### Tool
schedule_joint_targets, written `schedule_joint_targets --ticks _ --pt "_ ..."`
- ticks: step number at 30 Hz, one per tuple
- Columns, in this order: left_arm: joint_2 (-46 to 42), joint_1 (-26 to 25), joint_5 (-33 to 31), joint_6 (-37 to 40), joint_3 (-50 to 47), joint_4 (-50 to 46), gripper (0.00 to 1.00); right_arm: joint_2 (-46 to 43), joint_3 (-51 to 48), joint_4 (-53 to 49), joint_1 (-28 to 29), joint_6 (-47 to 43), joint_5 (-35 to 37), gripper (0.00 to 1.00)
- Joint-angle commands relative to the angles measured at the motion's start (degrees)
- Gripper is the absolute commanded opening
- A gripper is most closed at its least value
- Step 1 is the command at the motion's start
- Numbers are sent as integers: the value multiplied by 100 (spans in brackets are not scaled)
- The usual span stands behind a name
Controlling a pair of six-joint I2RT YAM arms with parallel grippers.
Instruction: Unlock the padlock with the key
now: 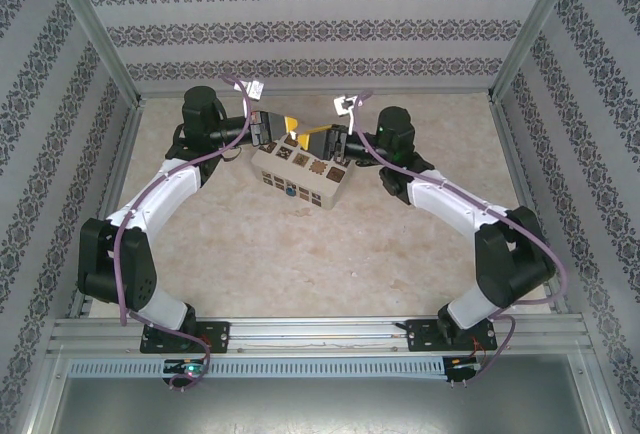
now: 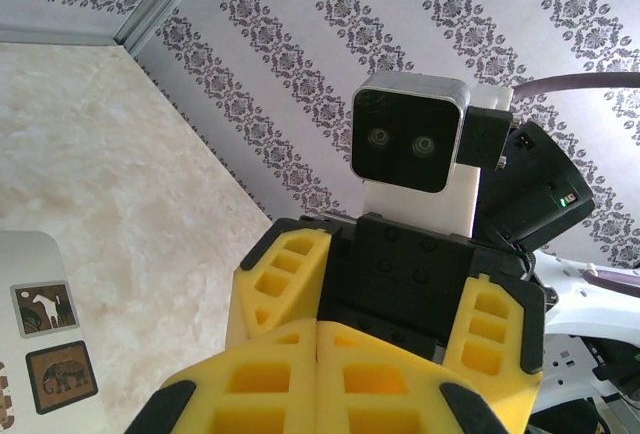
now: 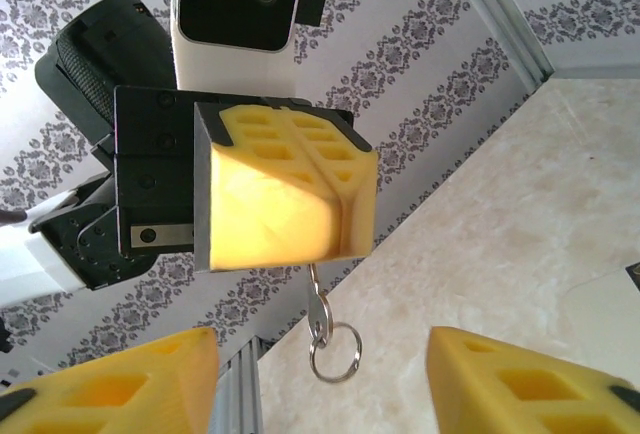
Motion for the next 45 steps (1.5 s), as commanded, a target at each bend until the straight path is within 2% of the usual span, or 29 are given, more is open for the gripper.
schedule_joint_targets --ticks 1,11,26,34,36,37,39,41,45 --pt "-32 53 144 204 127 279 0 101 287 206 74 89 -187 52" --pt "11 59 89 166 101 370 0 260 401 56 143 124 -269 34" --pt "109 137 132 -93 87 713 0 378 465 -94 170 98 -273 20" --pt "123 170 200 -156 66 798 0 440 545 -154 161 63 -255 0" --pt "121 178 203 -152 72 804 0 449 572 -219 151 26 -240 0" --pt "112 188 197 -143 65 808 1 449 577 -261 152 -6 -212 0" --pt "77 222 195 -139 48 839 9 440 577 -329 133 -66 -159 0" --pt "7 286 136 -119 -1 842 24 423 577 -433 110 -153 -83 0" --pt "-220 516 -39 -100 -159 840 43 349 565 -876 82 -495 150 0"
